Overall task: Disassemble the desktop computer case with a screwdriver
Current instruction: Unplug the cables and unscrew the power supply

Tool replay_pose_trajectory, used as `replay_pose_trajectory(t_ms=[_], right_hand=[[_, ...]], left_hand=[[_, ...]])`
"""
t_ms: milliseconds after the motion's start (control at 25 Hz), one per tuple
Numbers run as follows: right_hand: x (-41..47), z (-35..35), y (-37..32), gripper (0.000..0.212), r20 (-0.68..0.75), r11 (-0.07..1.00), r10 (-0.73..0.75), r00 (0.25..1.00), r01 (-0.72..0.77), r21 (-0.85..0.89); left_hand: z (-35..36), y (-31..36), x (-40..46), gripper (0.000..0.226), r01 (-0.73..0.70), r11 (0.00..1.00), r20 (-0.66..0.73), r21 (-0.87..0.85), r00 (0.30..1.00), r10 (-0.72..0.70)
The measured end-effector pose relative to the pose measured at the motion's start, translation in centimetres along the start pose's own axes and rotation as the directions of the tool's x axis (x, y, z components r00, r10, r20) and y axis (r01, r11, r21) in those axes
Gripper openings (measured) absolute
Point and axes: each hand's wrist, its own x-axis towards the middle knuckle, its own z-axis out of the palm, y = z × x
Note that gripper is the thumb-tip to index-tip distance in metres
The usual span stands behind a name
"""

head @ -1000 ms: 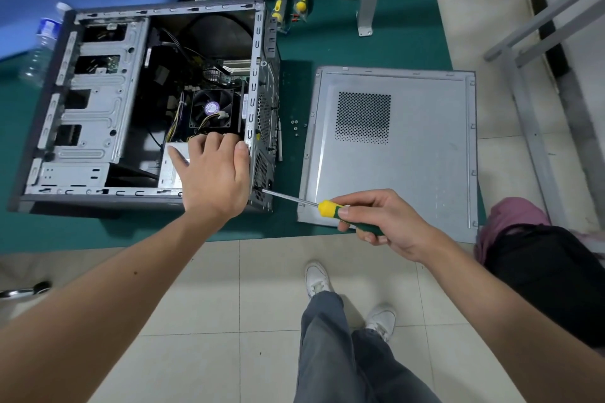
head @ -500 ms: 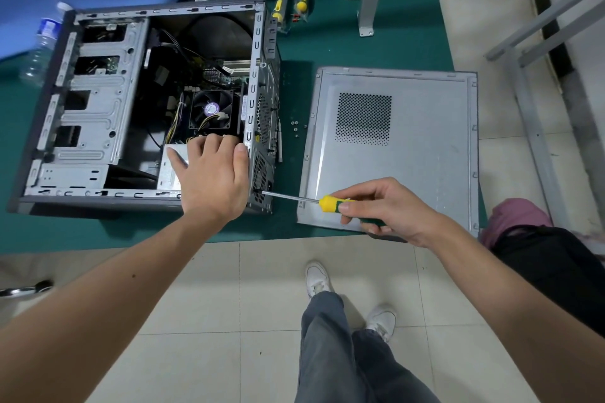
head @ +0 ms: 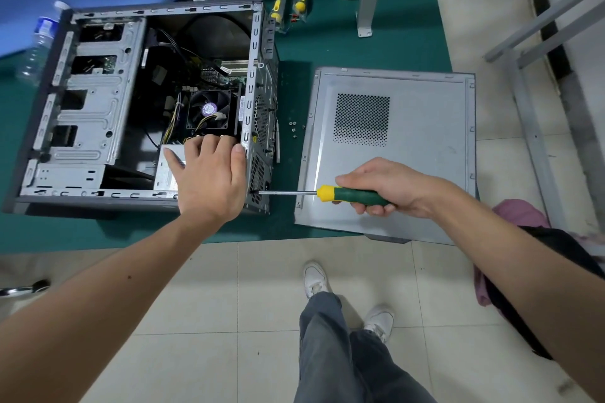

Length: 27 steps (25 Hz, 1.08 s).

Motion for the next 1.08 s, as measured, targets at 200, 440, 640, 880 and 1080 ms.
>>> replay_pose_trajectory(t_ms=[200, 440, 640, 880, 1080], right_hand=[[-1.1, 1.5, 1.1, 0.008, -0.267, 0.914, -0.403, 0.875, 0.4, -0.066], [-1.9, 3.1, 2.1, 0.009, -0.328, 0.711, -0.696, 0.639, 0.55, -0.439], [-2.2, 3.1, 1.9, 0.009, -0.435, 0.869, -0.483, 0.76, 0.477, -0.131], [-2.0, 2.8, 1.0, 0.036, -0.248, 0.741, 0.195, 0.949, 0.023, 0.671], [-2.4, 1.4, 1.3, 0.025, -0.339, 0.973, -0.133, 0.932, 0.188, 0.135]], left_hand=[[0.0, 0.0, 0.0, 0.032, -0.002, 1.0, -0.011, -0.004, 1.0, 0.002], [0.1, 0.0, 0.0, 0.031, 0.0, 1.0, -0.011, -0.012, 1.0, 0.0], [0.1, 0.0, 0.1, 0.032, 0.006, 1.0, -0.004, -0.003, 1.0, -0.006], [0.0, 0.0, 0.0, 0.038, 0.007, 1.0, 0.001, 0.004, 1.0, -0.007], [0.0, 0.0, 0.1, 0.035, 0.003, 1.0, -0.003, -0.004, 1.0, -0.003]])
